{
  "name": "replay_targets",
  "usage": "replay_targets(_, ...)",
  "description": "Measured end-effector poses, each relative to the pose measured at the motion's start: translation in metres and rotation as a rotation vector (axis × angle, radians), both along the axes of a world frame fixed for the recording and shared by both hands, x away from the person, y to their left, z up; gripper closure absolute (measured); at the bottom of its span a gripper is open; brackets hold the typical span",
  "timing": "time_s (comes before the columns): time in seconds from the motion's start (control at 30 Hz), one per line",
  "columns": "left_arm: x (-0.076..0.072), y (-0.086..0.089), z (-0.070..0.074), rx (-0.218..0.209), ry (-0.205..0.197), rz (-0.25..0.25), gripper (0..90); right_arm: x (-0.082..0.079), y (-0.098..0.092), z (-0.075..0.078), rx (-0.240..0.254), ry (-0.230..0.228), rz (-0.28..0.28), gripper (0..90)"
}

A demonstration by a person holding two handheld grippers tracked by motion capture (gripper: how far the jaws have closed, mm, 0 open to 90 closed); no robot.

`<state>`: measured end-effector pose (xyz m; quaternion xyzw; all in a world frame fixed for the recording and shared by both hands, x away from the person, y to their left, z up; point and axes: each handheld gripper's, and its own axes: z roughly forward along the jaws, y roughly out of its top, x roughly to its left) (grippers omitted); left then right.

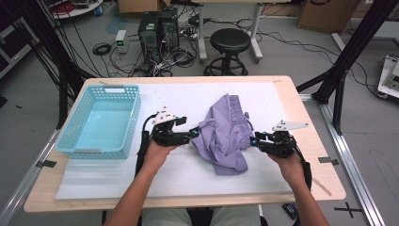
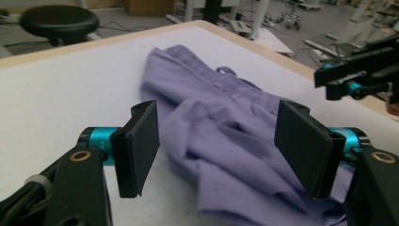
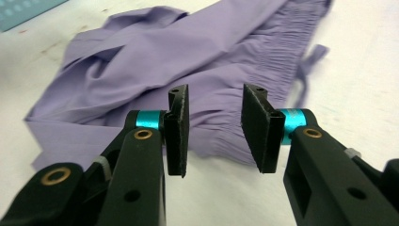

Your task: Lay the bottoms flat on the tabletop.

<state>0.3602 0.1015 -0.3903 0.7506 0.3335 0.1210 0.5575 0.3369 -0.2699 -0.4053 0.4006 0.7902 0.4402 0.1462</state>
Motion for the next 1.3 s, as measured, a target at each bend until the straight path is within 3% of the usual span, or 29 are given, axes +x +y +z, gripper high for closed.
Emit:
replay_targets(0.03, 0.000, 0.000, 0.000, 0.000, 0.000, 0.000, 32.1, 0.000, 0.000, 0.000, 0.000, 0.000, 0.000, 63.3)
replay_targets(0.1, 0.003, -0.023, -0.007, 0.022, 0.034, -0.065, 32.1, 0.001, -0.005, -0.001, 0.003, 0.001, -0.019, 62.5)
replay_targets(0.13, 0.003, -0.023, -0.007, 0.022, 0.034, -0.065, 32.0, 0.001, -0.005, -0.001, 0.003, 0.001, -0.019, 62.5)
replay_targets(0.17, 0.004, -0.038, -0.011, 0.036, 0.045, -0.104, 31.8, 0.001, -0.006, -0.003, 0.000, 0.006, -0.020, 61.5)
replay_targets(0.2, 0.004, -0.038, -0.011, 0.036, 0.045, -0.104, 31.8, 0.001, -0.006, -0.003, 0.000, 0.006, -0.020, 61.5)
replay_targets(0.3, 0.004, -0.065, -0.019, 0.067, 0.065, -0.167, 31.8, 0.002, -0.008, -0.005, -0.007, 0.007, -0.027, 60.7)
replay_targets(0.33, 0.004, -0.065, -0.019, 0.067, 0.065, -0.167, 31.8, 0.002, -0.008, -0.005, -0.007, 0.007, -0.027, 60.7)
replay_targets(0.47, 0.006, -0.084, -0.029, 0.148, 0.071, -0.179, 32.0, 0.000, -0.009, -0.005, -0.020, 0.006, -0.035, 59.2)
replay_targets(0.53, 0.005, -0.087, -0.030, 0.164, 0.066, -0.179, 32.5, -0.001, -0.010, -0.005, -0.017, 0.006, -0.037, 59.2)
replay_targets(0.6, 0.005, -0.095, -0.035, 0.237, 0.044, -0.150, 32.2, -0.002, -0.012, -0.004, -0.014, 0.006, -0.042, 58.4)
replay_targets(0.73, 0.006, -0.101, -0.041, 0.281, 0.051, -0.137, 31.2, -0.003, -0.013, -0.004, -0.010, 0.010, -0.048, 57.7)
replay_targets(0.77, 0.006, -0.105, -0.044, 0.307, 0.044, -0.134, 34.3, -0.003, -0.013, -0.004, -0.011, 0.008, -0.049, 57.7)
replay_targets(0.8, 0.006, -0.105, -0.044, 0.307, 0.044, -0.134, 40.4, -0.003, -0.012, -0.004, -0.010, 0.008, -0.049, 57.7)
replay_targets(0.83, 0.006, -0.105, -0.044, 0.316, 0.046, -0.132, 40.4, -0.003, -0.012, -0.004, -0.010, 0.008, -0.049, 57.7)
replay_targets(0.87, 0.007, -0.105, -0.045, 0.321, 0.046, -0.127, 47.8, -0.003, -0.012, -0.004, -0.009, 0.010, -0.050, 57.7)
replay_targets(0.9, 0.007, -0.105, -0.045, 0.334, 0.042, -0.122, 61.4, -0.003, -0.012, -0.004, -0.009, 0.011, -0.050, 57.6)
replay_targets(1.0, 0.008, -0.102, -0.043, 0.322, 0.044, -0.110, 80.6, -0.003, -0.013, -0.004, -0.009, 0.009, -0.049, 57.5)
replay_targets(1.07, 0.008, -0.100, -0.042, 0.307, 0.044, -0.106, 86.5, -0.003, -0.013, -0.004, -0.007, 0.014, -0.050, 57.6)
replay_targets(1.1, 0.009, -0.095, -0.038, 0.271, 0.042, -0.101, 87.0, -0.003, -0.013, -0.005, -0.010, 0.012, -0.046, 57.5)
replay_targets(1.13, 0.009, -0.095, -0.038, 0.271, 0.042, -0.101, 87.2, -0.003, -0.013, -0.005, -0.010, 0.012, -0.046, 57.5)
replay_targets(1.2, 0.011, -0.082, -0.030, 0.183, 0.036, -0.067, 87.3, -0.002, -0.012, -0.005, -0.015, 0.017, -0.048, 57.5)
replay_targets(1.3, 0.013, -0.070, -0.024, 0.142, 0.027, -0.028, 87.3, -0.001, -0.011, -0.008, -0.015, 0.027, -0.046, 57.6)
